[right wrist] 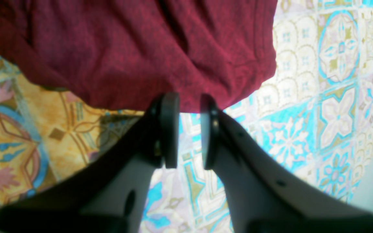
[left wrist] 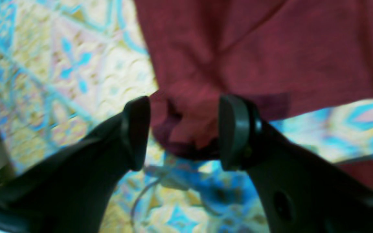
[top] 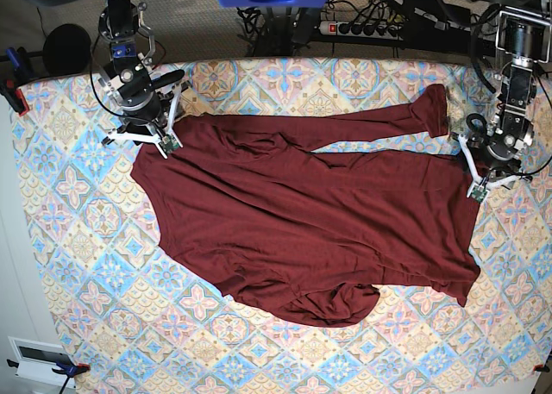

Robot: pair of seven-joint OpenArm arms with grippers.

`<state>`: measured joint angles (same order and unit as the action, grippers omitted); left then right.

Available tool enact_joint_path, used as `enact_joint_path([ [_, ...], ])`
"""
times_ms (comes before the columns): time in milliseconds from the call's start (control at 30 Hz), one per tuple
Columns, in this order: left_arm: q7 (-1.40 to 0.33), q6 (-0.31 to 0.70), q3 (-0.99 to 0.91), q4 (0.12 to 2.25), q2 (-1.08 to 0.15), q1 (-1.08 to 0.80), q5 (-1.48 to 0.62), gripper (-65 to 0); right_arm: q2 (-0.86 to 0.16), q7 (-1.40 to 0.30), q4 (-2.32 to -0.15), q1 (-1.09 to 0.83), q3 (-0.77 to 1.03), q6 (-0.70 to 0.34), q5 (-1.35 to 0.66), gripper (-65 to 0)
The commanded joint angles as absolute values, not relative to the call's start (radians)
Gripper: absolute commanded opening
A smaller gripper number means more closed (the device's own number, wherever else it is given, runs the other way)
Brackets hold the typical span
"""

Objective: Layout the t-shirt on the table in an organized manner, then fold the t-shirt properly
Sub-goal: 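Regrasp the shirt side with the left gripper and smooth it flat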

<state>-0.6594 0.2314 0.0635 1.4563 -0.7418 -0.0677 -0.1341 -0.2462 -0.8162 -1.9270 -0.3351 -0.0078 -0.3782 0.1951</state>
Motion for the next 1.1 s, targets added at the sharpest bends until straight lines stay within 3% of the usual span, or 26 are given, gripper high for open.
enact_joint_path([
  [0, -0.645, 0.232, 0.085, 1.469, -0.760, -0.050, -0.133, -32.2, -0.252, -0.803, -1.948, -0.331, -0.005, -0.372, 0.194, -54.0],
  [333, -0.547, 0.232, 0.177, 1.366, -0.722, -0.001, 0.022, -34.2, -0.251, -0.802, -1.948, -0.337, -0.004, -0.372, 0.194, -54.1],
  [400, -0.532, 0.232, 0.174, 1.371, -0.722, -0.001, 0.018, -41.0, -0.251, -0.802, -1.949, -0.337, -0.002, -0.372, 0.194, -54.1],
  [500, -0.483, 0.232, 0.171, 1.380, -0.727, 0.001, 0.018, -57.7, -0.251, -0.802, -1.949, -0.337, -0.002, -0.372, 0.194, -54.1],
  [567, -0.466, 0.231, 0.151, 1.419, -0.730, -0.012, 0.018, -65.0, -0.251, -0.802, -1.949, -0.337, -0.002, -0.372, 0.194, -54.1],
  [867, -0.466, 0.232, -0.071, 1.773, -0.837, -0.332, -0.128, -65.0, -0.251, -0.802, -1.949, -0.332, -0.004, -0.372, 0.194, -54.1],
  [1067, -0.469, 0.228, -0.061, 1.678, -0.862, -0.303, -0.168, -62.1, -0.251, -0.802, -1.948, -0.331, -0.010, -0.372, 0.194, -54.1],
])
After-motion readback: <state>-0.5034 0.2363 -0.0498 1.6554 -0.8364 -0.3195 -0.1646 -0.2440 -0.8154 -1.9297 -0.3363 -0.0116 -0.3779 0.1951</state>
